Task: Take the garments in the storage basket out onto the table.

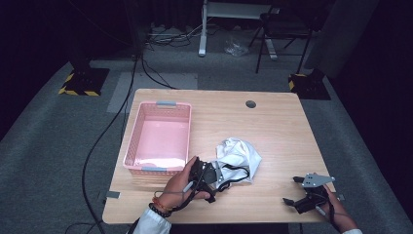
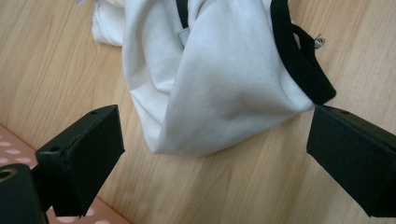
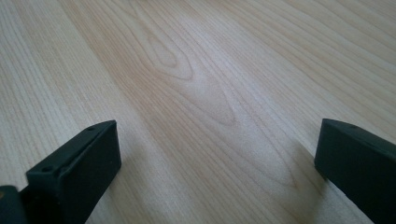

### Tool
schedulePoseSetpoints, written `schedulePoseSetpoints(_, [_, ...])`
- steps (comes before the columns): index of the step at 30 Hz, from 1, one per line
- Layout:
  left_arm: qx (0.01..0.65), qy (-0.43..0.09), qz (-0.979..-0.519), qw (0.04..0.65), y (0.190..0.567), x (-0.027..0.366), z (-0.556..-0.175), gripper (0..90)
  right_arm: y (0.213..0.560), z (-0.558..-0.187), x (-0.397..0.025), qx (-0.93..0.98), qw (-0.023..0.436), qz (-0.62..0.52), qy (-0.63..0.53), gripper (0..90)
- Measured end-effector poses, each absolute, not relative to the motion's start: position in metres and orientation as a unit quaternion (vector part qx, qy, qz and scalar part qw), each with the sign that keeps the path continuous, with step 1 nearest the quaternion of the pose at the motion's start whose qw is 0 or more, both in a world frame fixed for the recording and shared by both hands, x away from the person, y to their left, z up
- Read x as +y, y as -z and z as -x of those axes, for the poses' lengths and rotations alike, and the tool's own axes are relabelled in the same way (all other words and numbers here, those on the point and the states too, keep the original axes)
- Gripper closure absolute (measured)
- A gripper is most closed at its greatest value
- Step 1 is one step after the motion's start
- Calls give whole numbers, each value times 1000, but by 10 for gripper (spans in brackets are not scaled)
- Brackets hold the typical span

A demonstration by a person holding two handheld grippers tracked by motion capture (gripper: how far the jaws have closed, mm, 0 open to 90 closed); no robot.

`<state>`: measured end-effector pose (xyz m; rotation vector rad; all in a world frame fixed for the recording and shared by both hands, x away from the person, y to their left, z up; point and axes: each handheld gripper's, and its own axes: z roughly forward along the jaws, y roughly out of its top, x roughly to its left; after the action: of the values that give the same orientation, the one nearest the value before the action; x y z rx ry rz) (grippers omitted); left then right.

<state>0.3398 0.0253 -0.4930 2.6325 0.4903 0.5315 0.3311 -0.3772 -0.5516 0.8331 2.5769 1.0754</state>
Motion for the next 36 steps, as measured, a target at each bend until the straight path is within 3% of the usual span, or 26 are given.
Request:
schedulePoseSetpoints(20, [183, -203, -944, 184, 506, 52, -320, 41, 552, -331, -377, 878, 114, -285, -367, 5])
schedulePoseSetpoints(36, [213, -173, -943, 188, 518, 80, -312, 51, 552, -331, -377, 878, 114, -285, -367, 5])
